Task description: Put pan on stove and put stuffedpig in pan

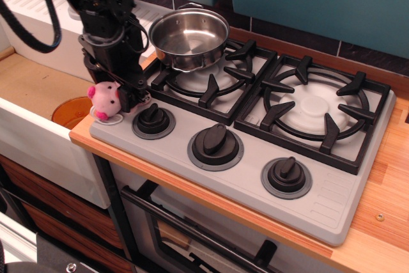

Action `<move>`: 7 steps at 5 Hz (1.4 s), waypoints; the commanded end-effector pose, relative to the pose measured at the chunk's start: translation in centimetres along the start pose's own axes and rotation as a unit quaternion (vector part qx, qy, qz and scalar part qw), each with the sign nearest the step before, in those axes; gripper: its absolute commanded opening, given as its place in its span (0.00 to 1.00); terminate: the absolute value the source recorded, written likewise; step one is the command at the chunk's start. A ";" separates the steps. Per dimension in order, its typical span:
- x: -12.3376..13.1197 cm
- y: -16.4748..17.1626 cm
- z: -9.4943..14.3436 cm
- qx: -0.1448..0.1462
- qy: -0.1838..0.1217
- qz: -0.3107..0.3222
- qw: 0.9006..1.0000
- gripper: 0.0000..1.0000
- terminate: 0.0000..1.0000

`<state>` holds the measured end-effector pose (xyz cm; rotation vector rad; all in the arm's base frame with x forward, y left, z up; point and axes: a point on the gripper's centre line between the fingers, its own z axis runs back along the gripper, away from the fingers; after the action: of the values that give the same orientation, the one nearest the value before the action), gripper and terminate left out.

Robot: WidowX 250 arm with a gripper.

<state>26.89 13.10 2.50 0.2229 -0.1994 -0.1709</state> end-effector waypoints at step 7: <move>12.9 -0.3 9.3 0.005 0.081 -0.036 0.996 1.00 0.00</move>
<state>36.43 8.61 12.17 0.2338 0.0189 -0.2239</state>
